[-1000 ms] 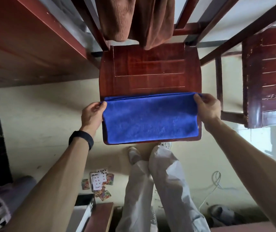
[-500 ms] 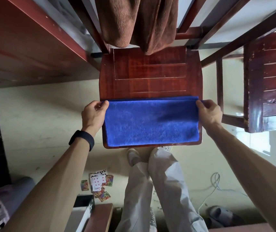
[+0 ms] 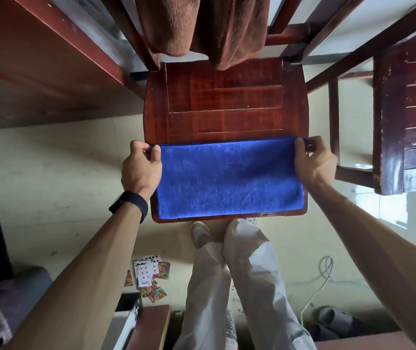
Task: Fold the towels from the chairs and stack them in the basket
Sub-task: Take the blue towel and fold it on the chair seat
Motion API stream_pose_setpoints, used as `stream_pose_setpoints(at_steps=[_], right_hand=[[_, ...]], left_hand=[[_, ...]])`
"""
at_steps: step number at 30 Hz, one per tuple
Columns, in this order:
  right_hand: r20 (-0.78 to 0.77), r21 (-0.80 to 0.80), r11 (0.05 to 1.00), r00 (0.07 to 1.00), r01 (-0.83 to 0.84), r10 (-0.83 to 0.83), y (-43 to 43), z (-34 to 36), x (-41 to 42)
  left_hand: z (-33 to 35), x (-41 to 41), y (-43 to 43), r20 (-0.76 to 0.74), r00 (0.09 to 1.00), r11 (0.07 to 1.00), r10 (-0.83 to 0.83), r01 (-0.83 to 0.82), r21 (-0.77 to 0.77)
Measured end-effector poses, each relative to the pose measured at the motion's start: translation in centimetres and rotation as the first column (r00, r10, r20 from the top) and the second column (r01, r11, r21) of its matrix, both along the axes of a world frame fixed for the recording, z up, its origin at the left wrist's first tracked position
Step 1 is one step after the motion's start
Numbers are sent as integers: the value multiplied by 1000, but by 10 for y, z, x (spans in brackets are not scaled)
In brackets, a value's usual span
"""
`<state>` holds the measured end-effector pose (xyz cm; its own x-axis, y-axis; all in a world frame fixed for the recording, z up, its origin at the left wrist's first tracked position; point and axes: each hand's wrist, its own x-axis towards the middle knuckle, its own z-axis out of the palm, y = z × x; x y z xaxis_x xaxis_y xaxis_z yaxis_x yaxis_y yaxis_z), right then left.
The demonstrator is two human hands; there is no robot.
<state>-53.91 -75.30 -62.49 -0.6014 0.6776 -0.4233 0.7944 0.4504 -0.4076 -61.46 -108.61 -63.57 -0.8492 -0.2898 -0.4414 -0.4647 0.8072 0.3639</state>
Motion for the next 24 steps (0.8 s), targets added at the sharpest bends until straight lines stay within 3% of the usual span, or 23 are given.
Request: stream_pose_setpoints(at_steps=[6,11,14,17,20,22,24], right_hand=[[-78,-3,1000,997,21,-21,1,-3,0],[-24,59,998,1000,8,-7,2,-11,-5],[-80,139,990,997,17,-6,-5,-12,-4],[-174,347,922,954,-171,242,-29,-5,9],[-119,390,774,806,-499,579,-71,-7,31],[-13,353,686,730,-636,683,-85,-19,41],[69,316,688,739,-653,670,-75,-33,39]], left_hand=[[-5,4,-1,-39,998,998,-57,56,-36],[-8,9,3,-113,990,993,-79,68,-91],[-5,20,9,-256,964,989,-72,36,-144],[-3,50,25,-401,855,935,-329,234,-268],[-11,83,54,-240,809,840,-537,488,-236],[-24,90,63,-144,826,828,-545,505,-243],[-37,86,61,-124,857,847,-501,455,-274]])
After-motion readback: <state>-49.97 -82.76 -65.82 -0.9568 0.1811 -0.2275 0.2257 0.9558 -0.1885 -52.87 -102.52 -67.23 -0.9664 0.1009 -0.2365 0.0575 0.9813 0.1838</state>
